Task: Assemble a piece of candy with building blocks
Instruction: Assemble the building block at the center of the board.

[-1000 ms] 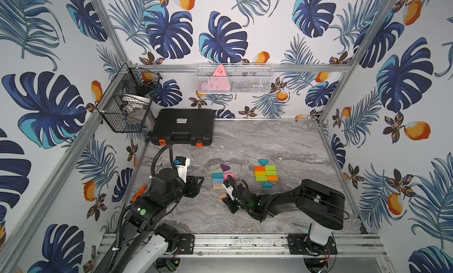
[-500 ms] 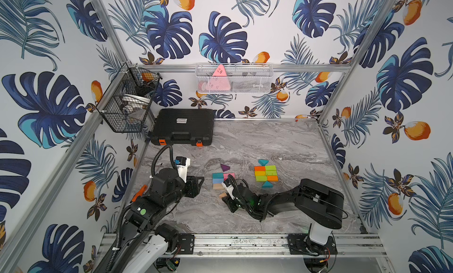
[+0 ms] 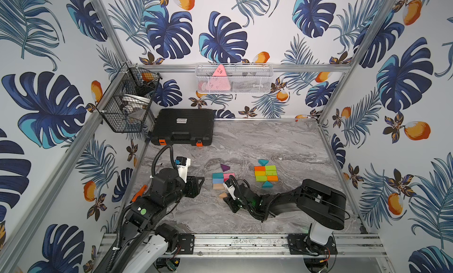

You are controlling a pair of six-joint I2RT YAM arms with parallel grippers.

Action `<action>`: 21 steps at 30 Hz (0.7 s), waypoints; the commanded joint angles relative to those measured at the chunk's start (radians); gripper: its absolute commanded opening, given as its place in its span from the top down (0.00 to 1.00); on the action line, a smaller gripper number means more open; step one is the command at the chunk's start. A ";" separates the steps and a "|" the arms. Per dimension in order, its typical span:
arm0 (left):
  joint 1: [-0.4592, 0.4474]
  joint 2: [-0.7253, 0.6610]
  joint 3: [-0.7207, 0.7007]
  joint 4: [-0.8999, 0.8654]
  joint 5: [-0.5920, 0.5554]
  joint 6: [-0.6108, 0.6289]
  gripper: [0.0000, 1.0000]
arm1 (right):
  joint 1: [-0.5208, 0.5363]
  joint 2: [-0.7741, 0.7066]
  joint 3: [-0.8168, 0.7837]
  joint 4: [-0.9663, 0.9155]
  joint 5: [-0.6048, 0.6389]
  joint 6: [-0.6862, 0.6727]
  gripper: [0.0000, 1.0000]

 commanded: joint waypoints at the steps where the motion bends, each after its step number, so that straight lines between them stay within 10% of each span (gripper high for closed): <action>1: 0.001 0.001 0.000 0.036 0.006 0.015 0.47 | -0.002 0.003 -0.010 -0.170 -0.014 -0.001 0.62; 21: 0.001 -0.001 0.000 0.035 0.006 0.013 0.47 | -0.018 0.008 0.008 -0.178 -0.045 -0.018 0.61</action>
